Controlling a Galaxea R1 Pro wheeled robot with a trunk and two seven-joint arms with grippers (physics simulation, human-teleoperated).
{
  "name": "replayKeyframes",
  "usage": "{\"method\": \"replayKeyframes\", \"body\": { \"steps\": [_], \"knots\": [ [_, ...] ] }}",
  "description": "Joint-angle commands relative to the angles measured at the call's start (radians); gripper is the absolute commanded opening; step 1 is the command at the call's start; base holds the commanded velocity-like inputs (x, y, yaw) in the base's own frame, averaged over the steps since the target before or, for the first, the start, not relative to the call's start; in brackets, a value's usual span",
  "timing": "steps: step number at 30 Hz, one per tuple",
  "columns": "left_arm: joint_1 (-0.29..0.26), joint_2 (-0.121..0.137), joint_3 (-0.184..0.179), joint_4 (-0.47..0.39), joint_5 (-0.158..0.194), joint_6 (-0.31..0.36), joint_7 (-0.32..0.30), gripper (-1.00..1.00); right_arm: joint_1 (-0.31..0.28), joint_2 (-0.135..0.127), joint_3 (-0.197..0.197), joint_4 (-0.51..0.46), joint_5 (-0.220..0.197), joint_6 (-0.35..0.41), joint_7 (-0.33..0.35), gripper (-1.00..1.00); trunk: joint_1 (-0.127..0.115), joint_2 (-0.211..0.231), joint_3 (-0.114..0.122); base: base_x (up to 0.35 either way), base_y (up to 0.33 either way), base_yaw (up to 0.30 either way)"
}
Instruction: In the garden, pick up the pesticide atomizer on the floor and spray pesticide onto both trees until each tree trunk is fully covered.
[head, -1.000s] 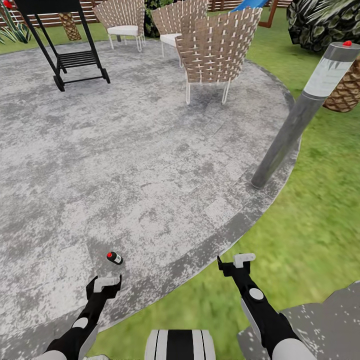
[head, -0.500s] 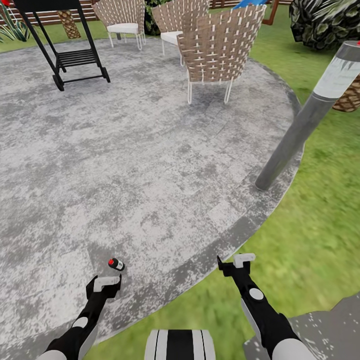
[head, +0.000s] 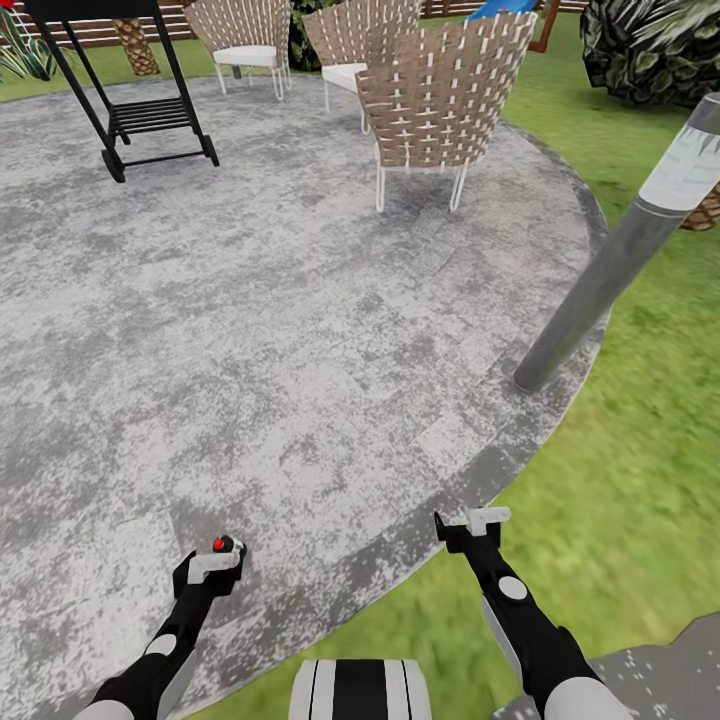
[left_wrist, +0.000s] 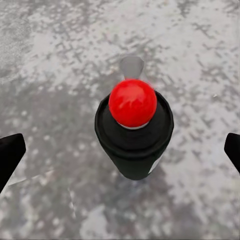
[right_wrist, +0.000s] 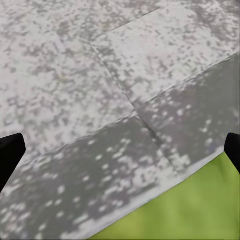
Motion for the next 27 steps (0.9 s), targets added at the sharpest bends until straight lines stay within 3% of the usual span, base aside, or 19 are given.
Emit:
{"method": "replayKeyframes", "body": {
  "steps": [1,14,27],
  "knots": [
    [-0.001,0.000,0.003,0.001,-0.003,-0.003,0.000,1.00,0.000,0.000,-0.002,0.000,0.009,-0.002,0.001,1.00,0.000,0.000,-0.001,0.054,-0.031,0.000],
    [0.001,0.000,0.003,-0.001,-0.003,-0.005,0.000,1.00,0.000,0.001,-0.002,0.000,0.009,-0.002,0.001,1.00,0.000,0.000,-0.001,0.018,-0.011,0.000],
    [0.001,0.000,0.003,0.000,-0.003,-0.005,0.000,1.00,0.000,0.000,-0.002,0.000,0.009,-0.002,0.001,1.00,0.005,-0.003,-0.047,0.000,0.000,0.000]
  ]
}}
